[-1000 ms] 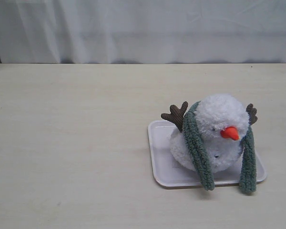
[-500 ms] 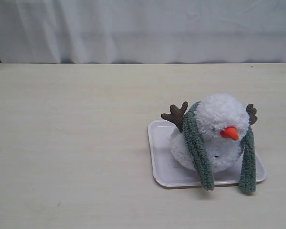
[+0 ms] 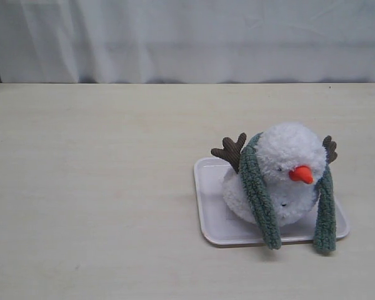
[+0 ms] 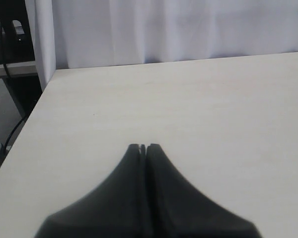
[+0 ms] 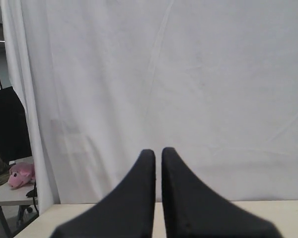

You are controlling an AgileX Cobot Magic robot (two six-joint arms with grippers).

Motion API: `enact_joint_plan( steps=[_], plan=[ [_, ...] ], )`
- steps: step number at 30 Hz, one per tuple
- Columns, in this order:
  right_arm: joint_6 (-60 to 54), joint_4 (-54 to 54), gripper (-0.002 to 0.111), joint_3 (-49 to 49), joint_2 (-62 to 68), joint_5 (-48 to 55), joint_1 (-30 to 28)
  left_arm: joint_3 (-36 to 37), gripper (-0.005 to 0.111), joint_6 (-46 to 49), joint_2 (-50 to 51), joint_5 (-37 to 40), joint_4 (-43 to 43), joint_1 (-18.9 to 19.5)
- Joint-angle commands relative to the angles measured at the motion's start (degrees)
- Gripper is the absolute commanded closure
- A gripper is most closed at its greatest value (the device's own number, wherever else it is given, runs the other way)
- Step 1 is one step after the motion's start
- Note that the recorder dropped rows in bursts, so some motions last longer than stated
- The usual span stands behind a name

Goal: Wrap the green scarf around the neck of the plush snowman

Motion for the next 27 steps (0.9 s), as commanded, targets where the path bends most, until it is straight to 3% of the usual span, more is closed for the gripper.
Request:
enact_joint_plan(
  steps=[1, 15, 20, 27],
  plan=[
    [-0.9, -0.2, 0.104, 0.2, -0.2, 0.1, -2.7, 0.1, 0.107, -0.2, -0.1, -0.7, 0.0, -0.4],
    [-0.9, -0.1, 0.104, 0.2, -0.2, 0.1, -19.2, 0.1, 0.107, -0.2, -0.1, -0.7, 0.0, -0.4],
    [-1.2, -0.1, 0.104, 2.5, -0.2, -2.5, -20.6, 0.1, 0.107, -0.2, -0.1, -0.7, 0.0, -0.4],
    [-1.3, -0.1, 0.104, 10.0, -0.2, -14.3, -20.6, 0.1, 0.107, -0.2, -0.1, -0.7, 0.0, -0.4]
  ],
)
